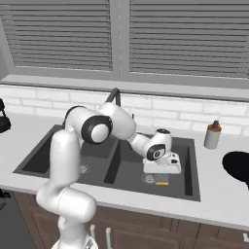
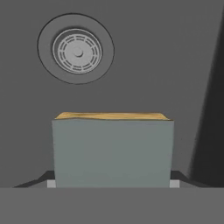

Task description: Pick the pan and sponge and place them into the sink. Then turn on the water.

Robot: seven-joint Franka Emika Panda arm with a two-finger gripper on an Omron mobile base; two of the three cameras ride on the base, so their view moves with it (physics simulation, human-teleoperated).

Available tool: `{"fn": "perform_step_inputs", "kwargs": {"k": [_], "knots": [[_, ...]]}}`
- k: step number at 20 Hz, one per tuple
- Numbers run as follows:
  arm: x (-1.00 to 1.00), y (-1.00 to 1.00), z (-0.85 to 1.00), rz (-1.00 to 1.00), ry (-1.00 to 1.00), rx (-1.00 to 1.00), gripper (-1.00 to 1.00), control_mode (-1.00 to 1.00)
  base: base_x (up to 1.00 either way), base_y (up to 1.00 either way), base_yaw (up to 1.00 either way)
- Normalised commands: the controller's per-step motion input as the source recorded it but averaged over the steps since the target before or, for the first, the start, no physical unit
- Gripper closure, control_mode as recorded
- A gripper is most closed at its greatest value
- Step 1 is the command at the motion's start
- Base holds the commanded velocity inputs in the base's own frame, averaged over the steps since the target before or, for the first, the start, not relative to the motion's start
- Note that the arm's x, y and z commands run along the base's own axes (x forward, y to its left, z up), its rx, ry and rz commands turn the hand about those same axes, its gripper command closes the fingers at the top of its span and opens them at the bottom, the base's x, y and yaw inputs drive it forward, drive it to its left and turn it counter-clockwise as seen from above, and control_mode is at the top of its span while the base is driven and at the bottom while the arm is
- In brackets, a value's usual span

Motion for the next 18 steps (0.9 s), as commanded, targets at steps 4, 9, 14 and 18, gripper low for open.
{"fn": "perform_step_inputs", "kwargs": {"k": [4, 9, 14, 18], "knots": [[0.33, -0.14, -0.49, 0.00, -0.04, 0.00, 1.00, -1.00, 0.00, 0.00, 0.00], [0.25, -0.05, -0.25, 0.00, -0.01, 0.00, 1.00, -1.00, 0.00, 0.00, 0.00], [0.14, 0.00, -0.25, 0.00, -0.03, 0.00, 1.00, -1.00, 0.00, 0.00, 0.00], [0.09, 0.00, -0.37, 0.00, -0.03, 0.00, 1.00, -1.00, 0.00, 0.00, 0.00]]}}
